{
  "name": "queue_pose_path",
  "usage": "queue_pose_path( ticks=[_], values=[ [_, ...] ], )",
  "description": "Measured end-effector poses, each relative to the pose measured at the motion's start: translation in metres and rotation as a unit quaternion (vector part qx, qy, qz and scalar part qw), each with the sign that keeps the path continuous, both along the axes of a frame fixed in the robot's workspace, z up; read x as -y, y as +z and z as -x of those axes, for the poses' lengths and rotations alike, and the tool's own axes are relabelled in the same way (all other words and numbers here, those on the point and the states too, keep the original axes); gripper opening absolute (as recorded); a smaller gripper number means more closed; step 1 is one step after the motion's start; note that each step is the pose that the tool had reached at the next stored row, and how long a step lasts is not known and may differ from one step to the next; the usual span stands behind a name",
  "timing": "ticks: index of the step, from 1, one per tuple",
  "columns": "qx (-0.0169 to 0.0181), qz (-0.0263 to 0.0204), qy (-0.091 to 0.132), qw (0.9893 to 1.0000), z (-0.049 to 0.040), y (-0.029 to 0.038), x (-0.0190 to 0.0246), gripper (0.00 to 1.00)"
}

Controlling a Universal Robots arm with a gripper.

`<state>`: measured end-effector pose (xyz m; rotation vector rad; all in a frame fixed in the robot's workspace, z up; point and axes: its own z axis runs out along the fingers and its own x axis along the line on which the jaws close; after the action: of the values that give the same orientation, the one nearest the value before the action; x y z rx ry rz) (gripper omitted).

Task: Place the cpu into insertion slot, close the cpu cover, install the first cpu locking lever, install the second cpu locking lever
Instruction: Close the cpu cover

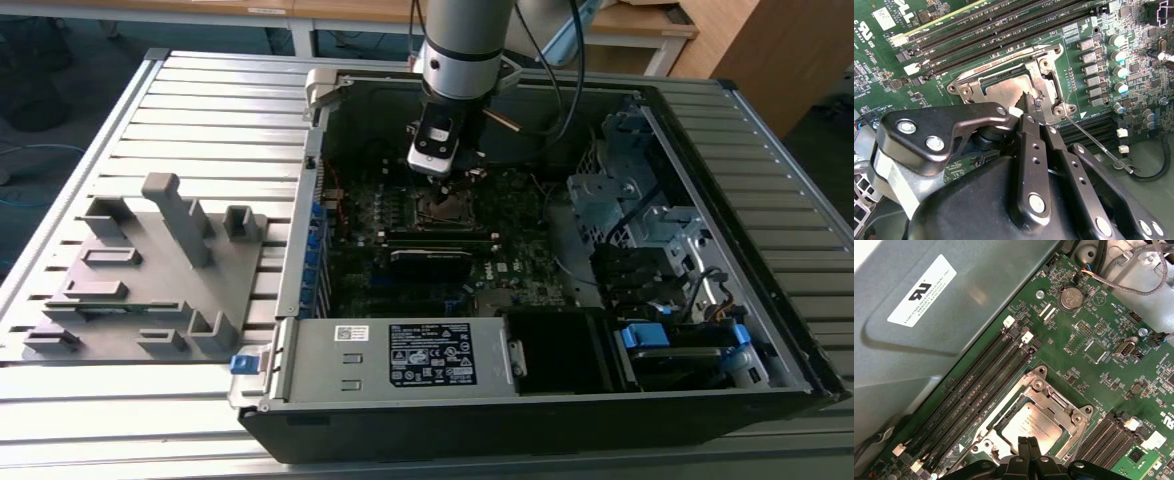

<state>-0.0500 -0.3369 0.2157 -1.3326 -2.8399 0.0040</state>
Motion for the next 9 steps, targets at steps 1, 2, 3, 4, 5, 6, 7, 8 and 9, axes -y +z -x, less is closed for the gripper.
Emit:
queue_pose_path(
  ticks=[1,2,3,4,5,6,7,8,9],
  values=[
    [0.0000,0.0000,0.000,1.0000,0.0000,0.0000,0.0000,0.10],
    [0.0000,0.0000,0.000,1.0000,0.0000,0.0000,0.0000,0.10],
    [0.0000,0.0000,0.000,1.0000,0.0000,0.0000,0.0000,0.10],
    [0.0000,0.0000,0.000,1.0000,0.0000,0.0000,0.0000,0.10],
    [0.0000,0.0000,0.000,1.0000,0.0000,0.0000,0.0000,0.10],
    [0.0000,0.0000,0.000,1.0000,0.0000,0.0000,0.0000,0.10],
    [0.0000,0.0000,0.000,1.0000,0.0000,0.0000,0.0000,0.10],
    [0.0000,0.0000,0.000,1.0000,0.0000,0.0000,0.0000,0.10],
    [0.0000,0.0000,0.000,1.0000,0.0000,0.0000,0.0000,0.10]
  ],
)
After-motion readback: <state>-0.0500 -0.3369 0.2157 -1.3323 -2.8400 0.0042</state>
